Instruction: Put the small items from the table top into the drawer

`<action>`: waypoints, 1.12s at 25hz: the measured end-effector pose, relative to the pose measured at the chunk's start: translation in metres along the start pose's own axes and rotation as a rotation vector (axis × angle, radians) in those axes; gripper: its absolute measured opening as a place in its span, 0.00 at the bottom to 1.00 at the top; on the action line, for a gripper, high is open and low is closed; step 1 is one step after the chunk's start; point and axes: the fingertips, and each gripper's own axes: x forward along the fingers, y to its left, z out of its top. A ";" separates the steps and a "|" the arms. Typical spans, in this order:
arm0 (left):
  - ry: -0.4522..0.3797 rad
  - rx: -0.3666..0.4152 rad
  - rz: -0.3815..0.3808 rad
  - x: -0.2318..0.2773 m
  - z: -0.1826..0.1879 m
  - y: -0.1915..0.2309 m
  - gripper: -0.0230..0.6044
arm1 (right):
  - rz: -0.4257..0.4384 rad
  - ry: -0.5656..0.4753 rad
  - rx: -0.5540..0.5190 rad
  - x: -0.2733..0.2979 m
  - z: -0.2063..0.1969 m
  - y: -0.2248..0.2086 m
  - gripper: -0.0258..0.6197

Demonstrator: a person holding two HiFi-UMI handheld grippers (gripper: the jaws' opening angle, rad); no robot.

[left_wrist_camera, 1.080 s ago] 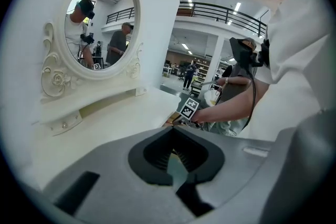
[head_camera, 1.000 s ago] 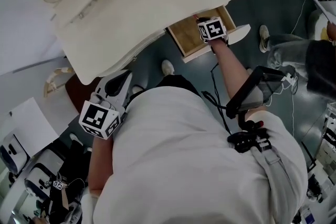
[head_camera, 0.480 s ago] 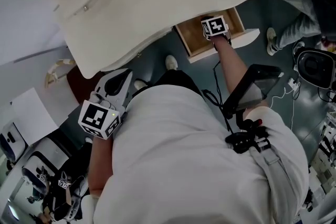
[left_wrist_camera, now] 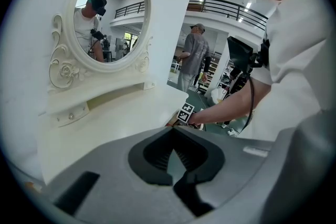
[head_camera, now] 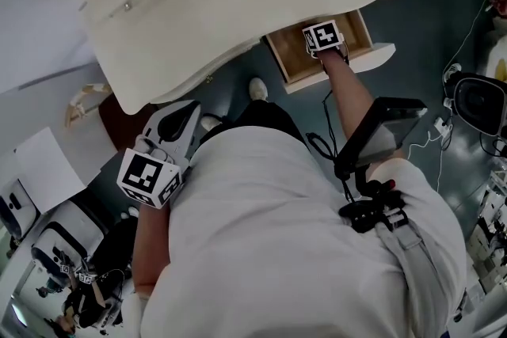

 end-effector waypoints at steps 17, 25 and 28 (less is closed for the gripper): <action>-0.010 -0.005 -0.001 -0.011 -0.003 -0.004 0.04 | 0.005 -0.018 -0.022 -0.012 0.004 0.006 0.19; -0.040 0.006 -0.041 -0.021 -0.011 0.000 0.04 | -0.020 -0.065 -0.024 -0.041 0.011 0.018 0.19; -0.041 0.028 -0.078 -0.028 -0.016 -0.003 0.04 | -0.042 -0.097 -0.019 -0.061 0.011 0.026 0.15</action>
